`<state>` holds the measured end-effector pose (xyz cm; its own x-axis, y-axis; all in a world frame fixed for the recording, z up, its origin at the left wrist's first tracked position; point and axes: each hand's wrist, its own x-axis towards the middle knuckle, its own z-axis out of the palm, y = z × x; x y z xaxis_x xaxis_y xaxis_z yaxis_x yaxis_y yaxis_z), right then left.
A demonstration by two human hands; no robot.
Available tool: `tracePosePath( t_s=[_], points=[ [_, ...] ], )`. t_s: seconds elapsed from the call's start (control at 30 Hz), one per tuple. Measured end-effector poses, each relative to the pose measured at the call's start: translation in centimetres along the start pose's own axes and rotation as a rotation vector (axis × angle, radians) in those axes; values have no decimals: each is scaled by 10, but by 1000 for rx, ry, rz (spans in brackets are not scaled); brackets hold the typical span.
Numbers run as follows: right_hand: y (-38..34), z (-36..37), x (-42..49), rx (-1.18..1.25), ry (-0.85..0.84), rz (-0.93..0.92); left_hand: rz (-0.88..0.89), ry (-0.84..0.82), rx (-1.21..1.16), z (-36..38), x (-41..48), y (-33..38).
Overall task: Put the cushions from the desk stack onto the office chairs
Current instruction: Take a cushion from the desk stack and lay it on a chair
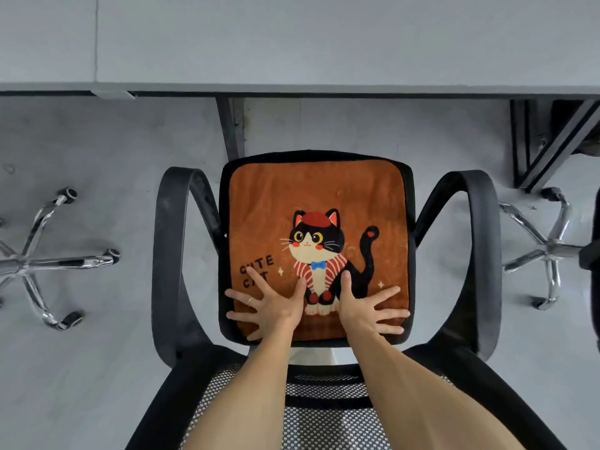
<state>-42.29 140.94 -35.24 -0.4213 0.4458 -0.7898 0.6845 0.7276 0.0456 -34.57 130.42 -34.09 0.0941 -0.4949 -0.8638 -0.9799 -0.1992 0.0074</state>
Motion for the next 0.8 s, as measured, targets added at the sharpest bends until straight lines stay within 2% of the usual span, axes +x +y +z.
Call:
tracePosePath(
  t_s=[0.37, 0.63, 0.7, 0.8],
  points=[
    [5, 43, 13, 92, 282, -56, 50, 120, -22, 22, 18, -10],
    [-4, 8, 9, -94, 103, 24, 5, 39, 28, 1, 14, -1],
    [-9, -7, 5, -155, 129, 13, 58, 98, 36, -10, 11, 0],
    [-4, -27, 13, -168, 197, -137, 177, 265, 13, -27, 16, -8]
  ],
)
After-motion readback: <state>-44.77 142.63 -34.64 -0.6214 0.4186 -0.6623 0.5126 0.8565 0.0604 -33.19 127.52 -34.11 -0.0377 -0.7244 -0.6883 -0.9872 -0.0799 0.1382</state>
